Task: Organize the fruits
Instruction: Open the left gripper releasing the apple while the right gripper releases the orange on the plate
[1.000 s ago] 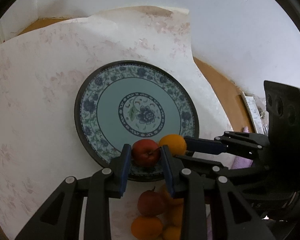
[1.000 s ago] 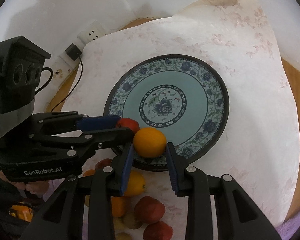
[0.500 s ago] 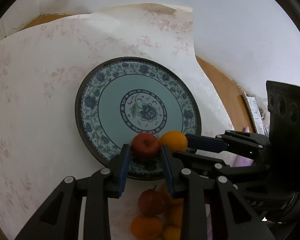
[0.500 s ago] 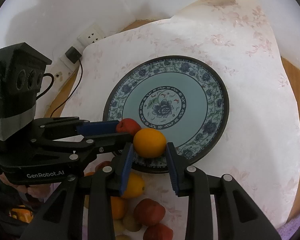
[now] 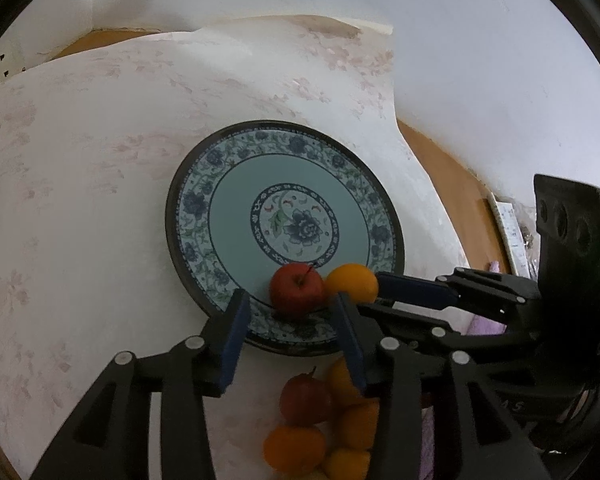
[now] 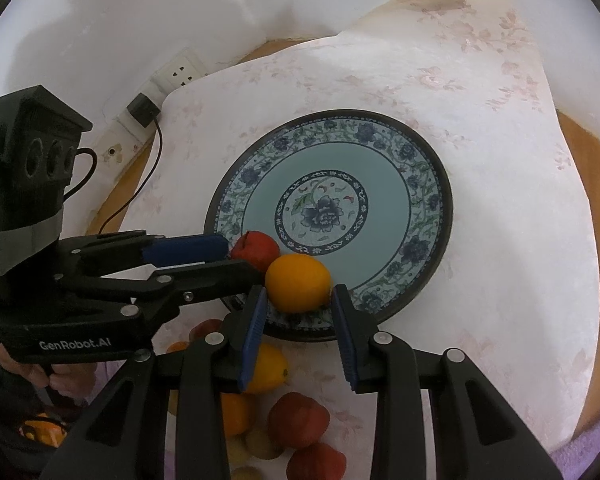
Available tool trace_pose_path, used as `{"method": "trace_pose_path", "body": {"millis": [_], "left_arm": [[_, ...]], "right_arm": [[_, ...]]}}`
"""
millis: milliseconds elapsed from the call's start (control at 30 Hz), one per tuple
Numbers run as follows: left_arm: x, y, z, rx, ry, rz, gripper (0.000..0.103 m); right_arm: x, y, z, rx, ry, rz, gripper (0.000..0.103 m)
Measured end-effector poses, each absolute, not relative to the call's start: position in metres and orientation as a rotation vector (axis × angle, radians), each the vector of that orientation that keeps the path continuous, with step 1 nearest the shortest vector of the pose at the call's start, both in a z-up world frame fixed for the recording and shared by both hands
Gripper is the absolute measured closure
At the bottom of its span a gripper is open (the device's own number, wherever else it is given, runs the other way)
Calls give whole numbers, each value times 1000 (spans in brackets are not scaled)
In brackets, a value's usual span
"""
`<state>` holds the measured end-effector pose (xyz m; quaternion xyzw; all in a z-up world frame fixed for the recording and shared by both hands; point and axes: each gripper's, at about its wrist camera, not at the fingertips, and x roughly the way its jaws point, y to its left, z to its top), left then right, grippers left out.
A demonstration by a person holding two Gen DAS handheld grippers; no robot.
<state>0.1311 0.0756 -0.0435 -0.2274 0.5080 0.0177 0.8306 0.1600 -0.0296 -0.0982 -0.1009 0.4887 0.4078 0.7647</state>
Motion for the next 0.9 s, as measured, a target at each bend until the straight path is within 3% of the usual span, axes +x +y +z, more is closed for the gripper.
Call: {"method": "trace_pose_path", "body": {"millis": [267,600,733,900], "left_arm": [[126,75,-35,-461,1055,53,28],[115,70,-28,-442,1036,75,18],[109,70,-24,-445,1028,85,15],[102,69,-18,-439,1016,89,15]], "right_arm": [[157,-38,-95,-197,1059,866,68],[146,-50,-85,-179,1035,846,68],[142,-55,-82,-170,1021,836,56],[136,-63,-78,-156,1008,825,49]]}}
